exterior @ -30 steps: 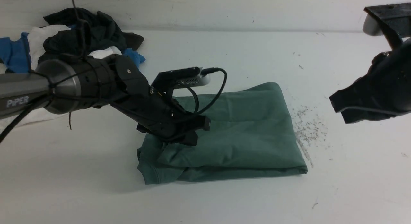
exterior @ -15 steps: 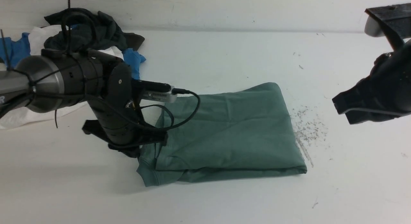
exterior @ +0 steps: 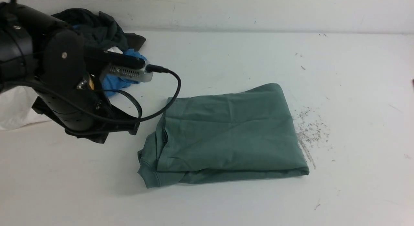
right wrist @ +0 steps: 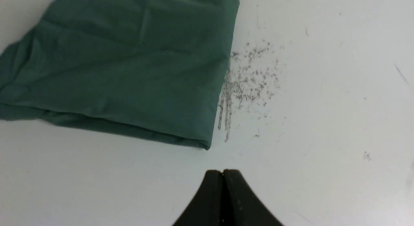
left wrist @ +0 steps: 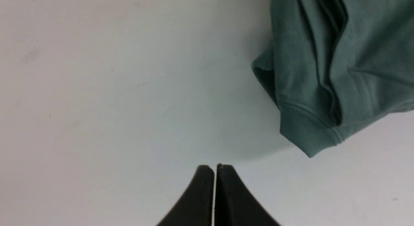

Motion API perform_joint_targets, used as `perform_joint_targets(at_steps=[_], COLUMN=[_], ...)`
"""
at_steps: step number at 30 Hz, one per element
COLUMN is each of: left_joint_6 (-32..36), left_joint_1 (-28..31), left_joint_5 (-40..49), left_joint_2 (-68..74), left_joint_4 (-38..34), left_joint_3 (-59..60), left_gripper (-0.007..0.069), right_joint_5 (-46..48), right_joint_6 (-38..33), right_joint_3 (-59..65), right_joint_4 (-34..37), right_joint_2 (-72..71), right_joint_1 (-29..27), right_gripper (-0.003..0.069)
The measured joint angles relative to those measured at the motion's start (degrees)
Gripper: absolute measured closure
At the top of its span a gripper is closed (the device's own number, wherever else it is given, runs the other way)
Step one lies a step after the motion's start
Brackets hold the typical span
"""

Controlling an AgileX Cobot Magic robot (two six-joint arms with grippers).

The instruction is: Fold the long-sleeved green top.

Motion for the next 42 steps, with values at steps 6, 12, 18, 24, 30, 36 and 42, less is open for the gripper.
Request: perform_joint_targets(at_steps=[6, 12, 18, 24, 30, 36, 42], left_joint_6=[0.35, 1.1, 4.21, 5.41, 5.46, 5.46, 5.46], left_joint_1=[0.0, 0.0, 0.0, 0.0, 0.0, 0.0, 0.0], left_joint_5=[1.67, 1.68, 1.63, 1.63, 1.69, 1.69, 1.64], left_joint_2=[-1.44, -1.45, -1.45, -1.45, -1.45, -1.45, -1.45], left_joint_4=[-0.41, -1.91, -4.97, -6.96, -7.5, -7.9, -7.9], left_joint_3=[0.02, 0.02, 0.02, 0.02, 0.02, 0.02, 0.02], left_gripper=[0.0628, 0.0628, 0.0628, 0.0628, 0.0628, 0.0628, 0.0628], right_joint_5=[-8.59, -35.56, -65.05, -72.9, -69.47, -65.13, -63.18], right_joint_6=[0.11, 0.01, 0.01, 0.01, 0.01, 0.01, 0.01], right_joint_3=[14.36, 39.4, 55.83, 60.65, 62.15, 62.27, 62.32], right_joint_4=[-0.04, -0.68, -3.06, -3.45, -3.62, -3.62, -3.62], right_joint_2=[-16.37, -29.6, -32.32, -32.32, -32.32, -32.32, -32.32], right_joint_1=[0.0, 0.0, 0.0, 0.0, 0.0, 0.0, 0.0], right_gripper=[0.0672, 0.0672, 0.0673, 0.0673, 0.0673, 0.0673, 0.0673])
